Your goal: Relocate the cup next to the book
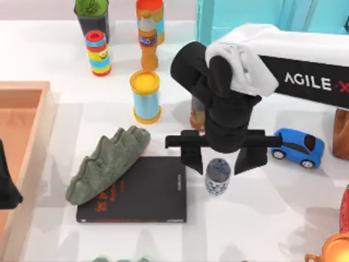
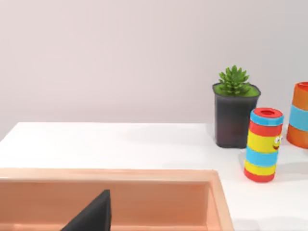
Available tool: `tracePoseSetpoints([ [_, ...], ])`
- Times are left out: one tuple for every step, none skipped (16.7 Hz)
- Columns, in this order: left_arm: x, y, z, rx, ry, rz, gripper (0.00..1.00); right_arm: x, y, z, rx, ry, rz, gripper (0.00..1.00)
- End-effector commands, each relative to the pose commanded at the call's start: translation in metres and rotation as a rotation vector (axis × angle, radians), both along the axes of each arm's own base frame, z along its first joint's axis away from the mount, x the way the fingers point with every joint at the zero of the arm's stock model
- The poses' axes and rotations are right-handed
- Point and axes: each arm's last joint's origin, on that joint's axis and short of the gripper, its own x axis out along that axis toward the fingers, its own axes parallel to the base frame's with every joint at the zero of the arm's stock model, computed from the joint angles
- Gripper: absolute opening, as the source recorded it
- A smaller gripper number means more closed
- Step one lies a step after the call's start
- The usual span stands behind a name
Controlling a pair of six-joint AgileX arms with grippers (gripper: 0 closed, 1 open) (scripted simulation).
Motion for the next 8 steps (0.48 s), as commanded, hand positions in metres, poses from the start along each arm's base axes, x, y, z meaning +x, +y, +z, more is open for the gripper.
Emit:
tracePoseSetpoints([
  [0.0,0.0,0.0,0.0,0.0,0.0,1.0,0.0,0.0,0.0,0.0,0.0,0.0,0.9],
  [0.0,0.0,0.0,0.0,0.0,0.0,1.0,0.0,0.0,0.0,0.0,0.0,0.0,0.98],
  [0.0,0.0,0.0,0.0,0.0,0.0,1.0,0.0,0.0,0.0,0.0,0.0,0.0,1.0],
  [0.0,0.0,0.0,0.0,0.0,0.0,1.0,0.0,0.0,0.0,0.0,0.0,0.0,1.0],
  [0.0,0.0,0.0,0.0,0.0,0.0,1.0,0.0,0.0,0.0,0.0,0.0,0.0,1.0],
  [0.0,0.0,0.0,0.0,0.0,0.0,1.0,0.0,0.0,0.0,0.0,0.0,0.0,1.0],
  [0.0,0.0,0.0,0.0,0.0,0.0,1.0,0.0,0.0,0.0,0.0,0.0,0.0,1.0],
  [0.0,0.0,0.0,0.0,0.0,0.0,1.0,0.0,0.0,0.0,0.0,0.0,0.0,1.0],
])
